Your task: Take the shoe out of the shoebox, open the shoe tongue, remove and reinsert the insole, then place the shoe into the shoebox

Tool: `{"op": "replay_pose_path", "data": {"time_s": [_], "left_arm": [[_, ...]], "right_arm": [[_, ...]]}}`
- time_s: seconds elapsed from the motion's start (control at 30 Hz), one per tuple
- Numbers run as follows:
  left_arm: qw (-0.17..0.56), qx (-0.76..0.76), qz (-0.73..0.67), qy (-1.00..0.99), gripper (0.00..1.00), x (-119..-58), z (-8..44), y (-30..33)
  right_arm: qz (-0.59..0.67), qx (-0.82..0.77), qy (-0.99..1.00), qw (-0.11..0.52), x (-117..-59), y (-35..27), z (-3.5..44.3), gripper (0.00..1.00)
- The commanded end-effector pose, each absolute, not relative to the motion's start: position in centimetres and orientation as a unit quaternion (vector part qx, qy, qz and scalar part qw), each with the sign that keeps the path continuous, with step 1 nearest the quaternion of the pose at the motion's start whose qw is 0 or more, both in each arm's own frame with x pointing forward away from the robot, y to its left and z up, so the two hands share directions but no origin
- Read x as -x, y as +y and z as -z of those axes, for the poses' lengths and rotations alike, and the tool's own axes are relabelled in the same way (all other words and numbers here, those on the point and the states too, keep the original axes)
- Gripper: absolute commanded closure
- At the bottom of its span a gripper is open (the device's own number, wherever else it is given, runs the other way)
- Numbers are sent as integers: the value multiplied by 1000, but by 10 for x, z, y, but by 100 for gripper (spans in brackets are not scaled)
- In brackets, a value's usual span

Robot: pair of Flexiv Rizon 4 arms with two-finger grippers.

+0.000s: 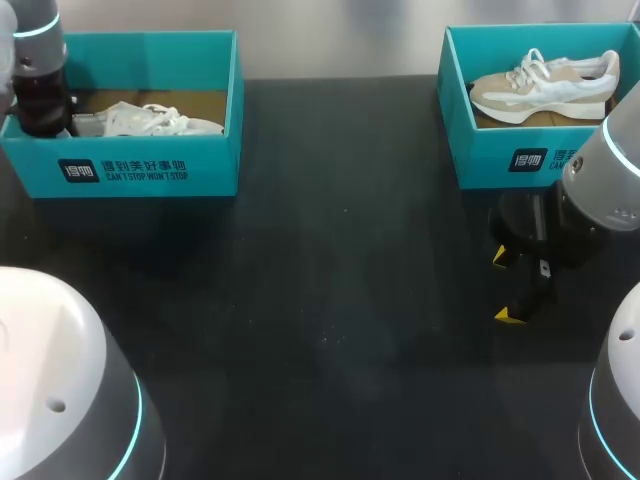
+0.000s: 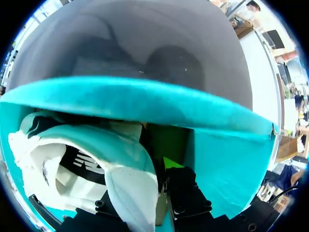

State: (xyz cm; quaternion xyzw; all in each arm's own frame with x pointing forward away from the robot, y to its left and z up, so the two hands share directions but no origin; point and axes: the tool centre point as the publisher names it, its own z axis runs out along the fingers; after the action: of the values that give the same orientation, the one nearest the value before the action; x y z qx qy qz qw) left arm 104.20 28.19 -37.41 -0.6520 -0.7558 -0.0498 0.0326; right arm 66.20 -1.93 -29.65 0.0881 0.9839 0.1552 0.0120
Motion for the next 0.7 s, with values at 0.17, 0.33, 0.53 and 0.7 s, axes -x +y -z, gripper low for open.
{"op": "replay_pose_path", "data": {"time_s": [0.17,0.33,0.53,0.7], "left_arm": [[30,636,44,-770,100,-1056,364,284],[30,643,45,-764,100,-1054,365,283],[36,653,49,-755,100,-1048,372,280],[43,660,46,-749,100,-1047,377,281]], "right_arm": [[-154,-89,984,13,-661,-19,297,0],[-154,-89,984,13,-661,-19,297,0],[-154,-89,984,13,-661,-19,297,0],[-154,-89,984,13,-661,-19,297,0]]}}
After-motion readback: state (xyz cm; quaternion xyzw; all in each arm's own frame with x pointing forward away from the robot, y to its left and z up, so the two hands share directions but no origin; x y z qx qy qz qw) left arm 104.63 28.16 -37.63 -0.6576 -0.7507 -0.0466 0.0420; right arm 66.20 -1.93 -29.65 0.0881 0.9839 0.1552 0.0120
